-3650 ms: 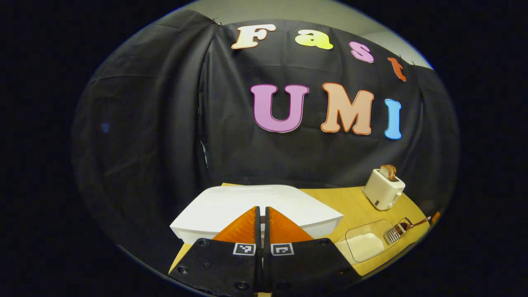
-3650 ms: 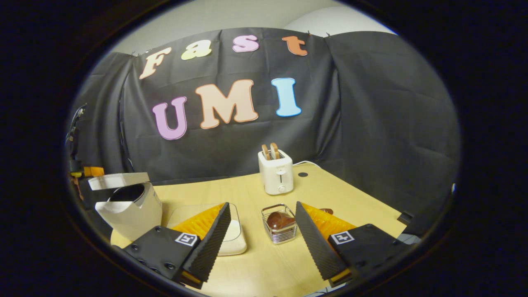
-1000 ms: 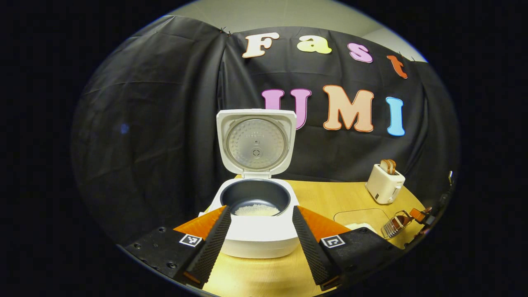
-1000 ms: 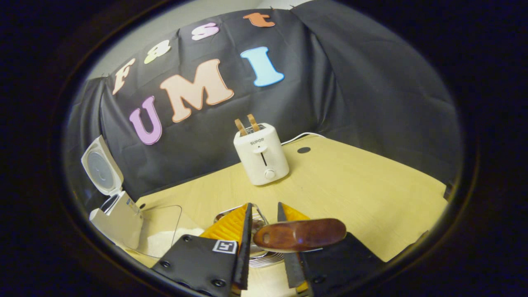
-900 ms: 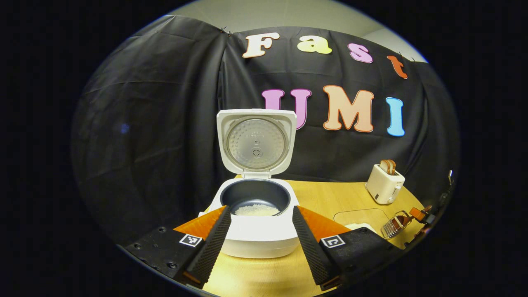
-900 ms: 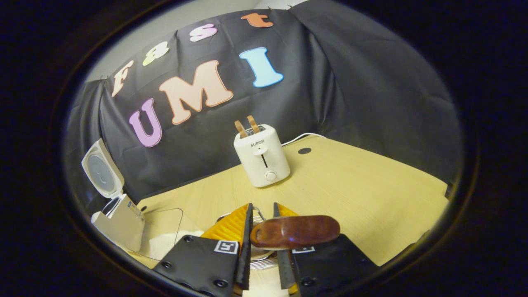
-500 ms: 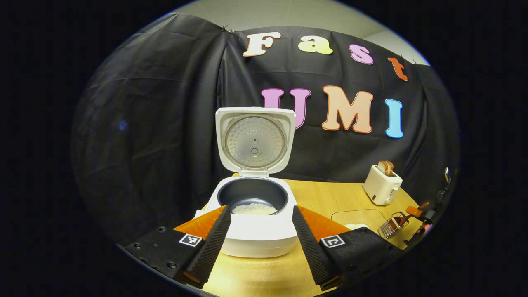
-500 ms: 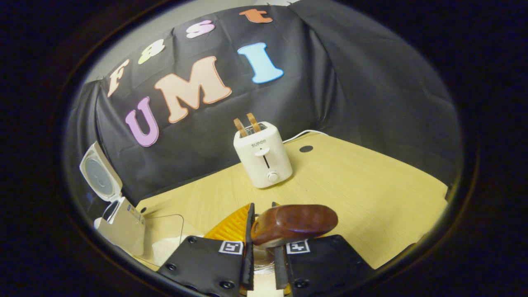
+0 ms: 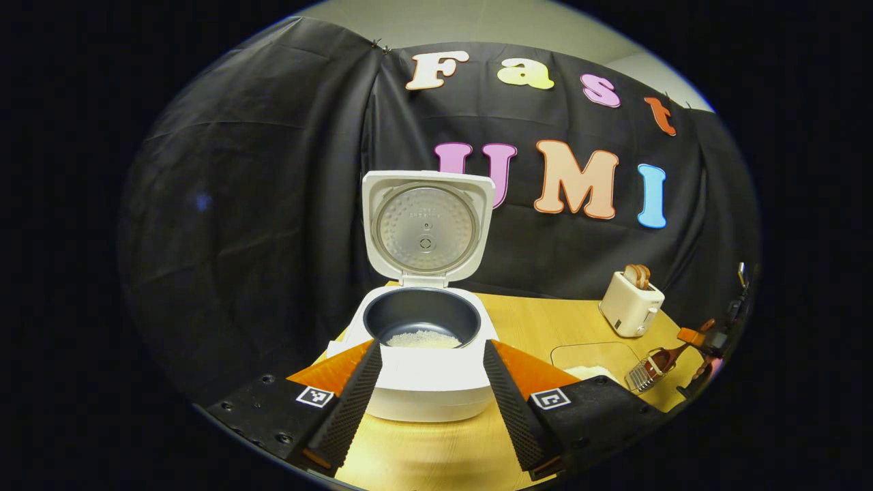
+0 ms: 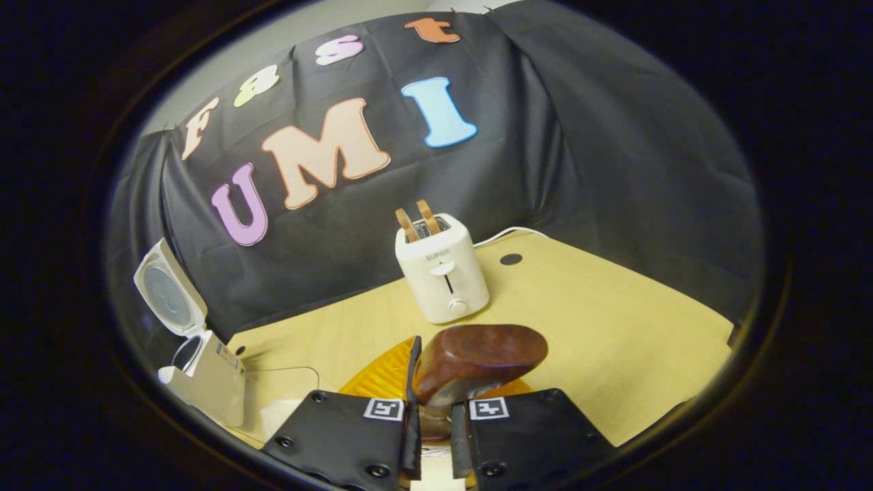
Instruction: Close the left gripper, press the button to open the rice cooker; take a wooden spoon from the chopstick holder with the right hand, scoop a spoonful of rice and pour it into the rice cooker, then put the wooden spoon back into the chopstick holder.
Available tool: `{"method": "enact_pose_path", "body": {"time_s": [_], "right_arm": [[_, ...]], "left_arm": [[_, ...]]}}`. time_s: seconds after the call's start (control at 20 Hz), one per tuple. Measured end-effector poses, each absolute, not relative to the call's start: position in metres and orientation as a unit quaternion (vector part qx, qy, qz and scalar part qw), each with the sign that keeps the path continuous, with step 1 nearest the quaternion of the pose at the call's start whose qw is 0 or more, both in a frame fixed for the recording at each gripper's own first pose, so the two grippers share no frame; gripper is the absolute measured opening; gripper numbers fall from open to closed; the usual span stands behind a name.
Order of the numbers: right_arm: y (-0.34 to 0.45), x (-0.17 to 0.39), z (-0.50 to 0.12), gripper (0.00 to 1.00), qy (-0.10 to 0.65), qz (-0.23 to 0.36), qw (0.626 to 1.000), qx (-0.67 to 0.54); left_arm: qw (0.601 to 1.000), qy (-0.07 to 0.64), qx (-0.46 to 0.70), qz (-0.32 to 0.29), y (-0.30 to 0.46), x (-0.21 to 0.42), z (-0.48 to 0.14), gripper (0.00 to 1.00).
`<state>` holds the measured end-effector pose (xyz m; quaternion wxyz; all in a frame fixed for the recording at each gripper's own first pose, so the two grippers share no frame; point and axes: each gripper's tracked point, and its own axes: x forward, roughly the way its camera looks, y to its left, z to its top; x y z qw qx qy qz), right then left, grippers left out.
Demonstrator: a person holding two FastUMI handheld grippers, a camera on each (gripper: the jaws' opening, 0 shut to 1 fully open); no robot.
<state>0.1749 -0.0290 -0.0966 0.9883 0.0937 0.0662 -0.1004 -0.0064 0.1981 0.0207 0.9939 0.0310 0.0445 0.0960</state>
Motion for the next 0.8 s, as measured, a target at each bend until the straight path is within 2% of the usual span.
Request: {"method": "enact_pose_path", "body": {"time_s": [0.45, 0.8], "right_arm": [[-0.002, 0.149, -0.024, 0.21, 0.019, -0.088, 0.993, 0.08], [0.087, 0.148, -0.013, 0.2, 0.014, -0.032, 0.998, 0.06]], "left_arm": [[0.997, 0.053, 0.012, 0.059, 0.202, 0.003, 0.014, 0.89], [0.998, 0.061, 0.0, 0.034, 0.215, 0.012, 0.009, 0.89]]}}
